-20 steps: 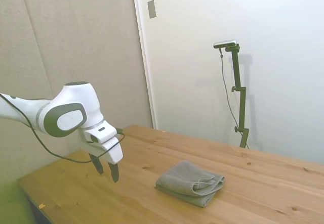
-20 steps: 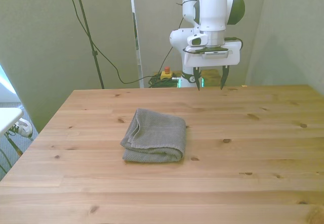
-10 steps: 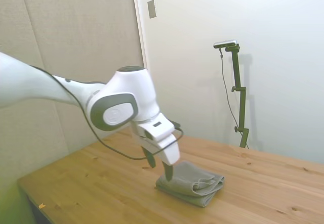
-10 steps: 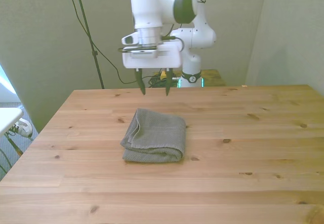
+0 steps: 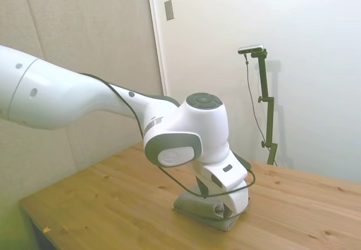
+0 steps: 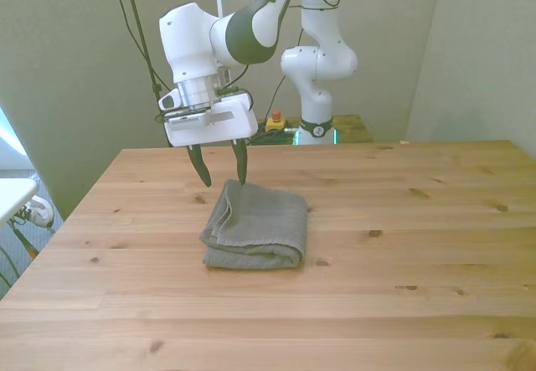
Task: Unfold the towel
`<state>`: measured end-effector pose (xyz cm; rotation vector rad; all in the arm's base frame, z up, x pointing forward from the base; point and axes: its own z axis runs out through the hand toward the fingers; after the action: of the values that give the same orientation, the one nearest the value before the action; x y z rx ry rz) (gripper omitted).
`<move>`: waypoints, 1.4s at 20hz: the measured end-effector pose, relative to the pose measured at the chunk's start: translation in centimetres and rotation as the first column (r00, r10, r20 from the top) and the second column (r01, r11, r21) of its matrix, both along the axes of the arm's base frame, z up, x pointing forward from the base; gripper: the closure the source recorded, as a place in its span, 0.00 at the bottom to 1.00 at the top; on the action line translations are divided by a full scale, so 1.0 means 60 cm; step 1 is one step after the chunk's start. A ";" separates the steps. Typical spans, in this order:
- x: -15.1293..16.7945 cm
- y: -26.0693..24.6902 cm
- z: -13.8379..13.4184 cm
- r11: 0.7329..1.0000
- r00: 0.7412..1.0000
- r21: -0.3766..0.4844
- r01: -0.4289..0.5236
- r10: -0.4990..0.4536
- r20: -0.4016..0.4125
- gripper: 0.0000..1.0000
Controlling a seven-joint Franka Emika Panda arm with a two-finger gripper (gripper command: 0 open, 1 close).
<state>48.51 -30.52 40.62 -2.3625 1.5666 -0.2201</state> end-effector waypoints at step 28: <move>0.011 -0.009 -0.043 0.997 0.999 0.072 -0.027 0.025 0.031 1.00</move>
<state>49.17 -31.08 38.03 -2.3125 1.5034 -0.1891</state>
